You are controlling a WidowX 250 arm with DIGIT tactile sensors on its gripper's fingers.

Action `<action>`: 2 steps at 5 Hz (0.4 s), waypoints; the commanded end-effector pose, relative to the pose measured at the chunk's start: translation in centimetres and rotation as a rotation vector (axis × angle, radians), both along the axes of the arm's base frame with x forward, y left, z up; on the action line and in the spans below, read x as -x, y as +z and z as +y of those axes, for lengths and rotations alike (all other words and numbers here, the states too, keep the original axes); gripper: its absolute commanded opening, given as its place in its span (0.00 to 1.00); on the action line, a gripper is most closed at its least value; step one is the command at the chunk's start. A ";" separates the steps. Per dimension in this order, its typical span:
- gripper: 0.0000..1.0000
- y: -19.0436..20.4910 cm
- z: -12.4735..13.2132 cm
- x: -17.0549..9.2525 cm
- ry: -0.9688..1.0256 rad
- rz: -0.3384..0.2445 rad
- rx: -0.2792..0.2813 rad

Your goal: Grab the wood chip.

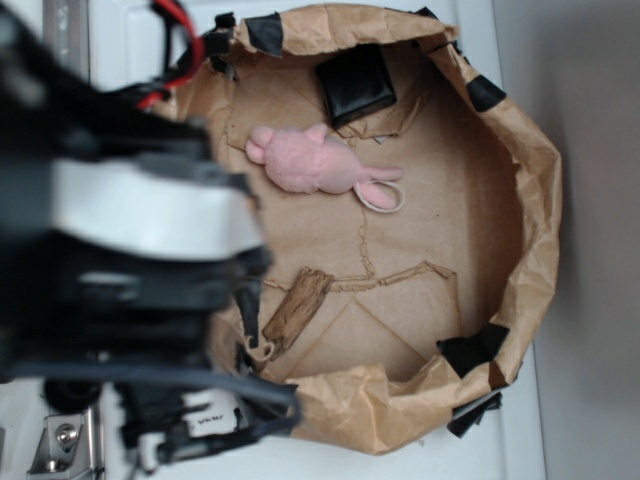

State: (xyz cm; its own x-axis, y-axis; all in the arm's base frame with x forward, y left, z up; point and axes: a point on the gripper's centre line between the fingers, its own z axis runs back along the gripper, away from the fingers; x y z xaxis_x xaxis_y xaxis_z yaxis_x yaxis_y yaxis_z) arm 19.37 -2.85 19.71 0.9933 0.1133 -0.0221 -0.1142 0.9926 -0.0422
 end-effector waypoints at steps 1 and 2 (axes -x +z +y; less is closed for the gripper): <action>1.00 -2.4 2.5 -1.0 0.382 -0.038 0.167; 1.00 -4.7 2.5 -2.4 0.496 -0.002 0.167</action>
